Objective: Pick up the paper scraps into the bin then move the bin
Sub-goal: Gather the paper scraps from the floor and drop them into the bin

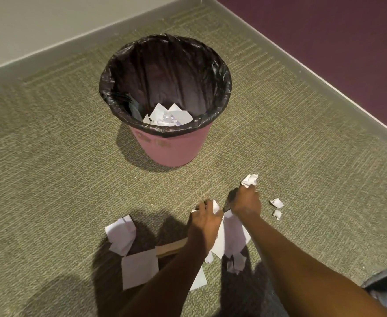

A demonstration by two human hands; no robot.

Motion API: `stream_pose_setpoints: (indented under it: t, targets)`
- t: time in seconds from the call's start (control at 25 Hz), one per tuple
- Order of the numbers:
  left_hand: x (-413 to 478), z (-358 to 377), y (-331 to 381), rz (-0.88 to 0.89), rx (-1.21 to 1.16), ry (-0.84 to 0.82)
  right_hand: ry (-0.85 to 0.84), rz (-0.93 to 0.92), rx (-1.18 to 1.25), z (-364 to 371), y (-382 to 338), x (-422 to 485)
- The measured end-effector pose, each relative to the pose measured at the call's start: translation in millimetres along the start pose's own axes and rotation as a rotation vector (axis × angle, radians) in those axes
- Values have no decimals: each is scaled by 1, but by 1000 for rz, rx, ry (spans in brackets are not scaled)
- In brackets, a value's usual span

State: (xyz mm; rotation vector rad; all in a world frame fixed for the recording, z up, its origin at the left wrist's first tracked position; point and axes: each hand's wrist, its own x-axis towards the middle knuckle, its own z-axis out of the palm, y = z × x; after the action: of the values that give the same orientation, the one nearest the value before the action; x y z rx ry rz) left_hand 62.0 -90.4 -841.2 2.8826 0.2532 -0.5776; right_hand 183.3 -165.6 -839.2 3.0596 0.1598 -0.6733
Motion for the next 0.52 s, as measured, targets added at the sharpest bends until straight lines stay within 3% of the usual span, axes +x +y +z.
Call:
stream_pose_setpoints:
  t: [0.28,0.4,0.52]
  targets:
    - [-2,5,-6,22,-185,-61,-107,29,237,-23,-19,8]
    - [4,1,-1,51,-172,-114,-187,55,373,-61,-25,14]
    - [8,-4,4,42,-154,-132,-142,75,614,-119,-29,10]
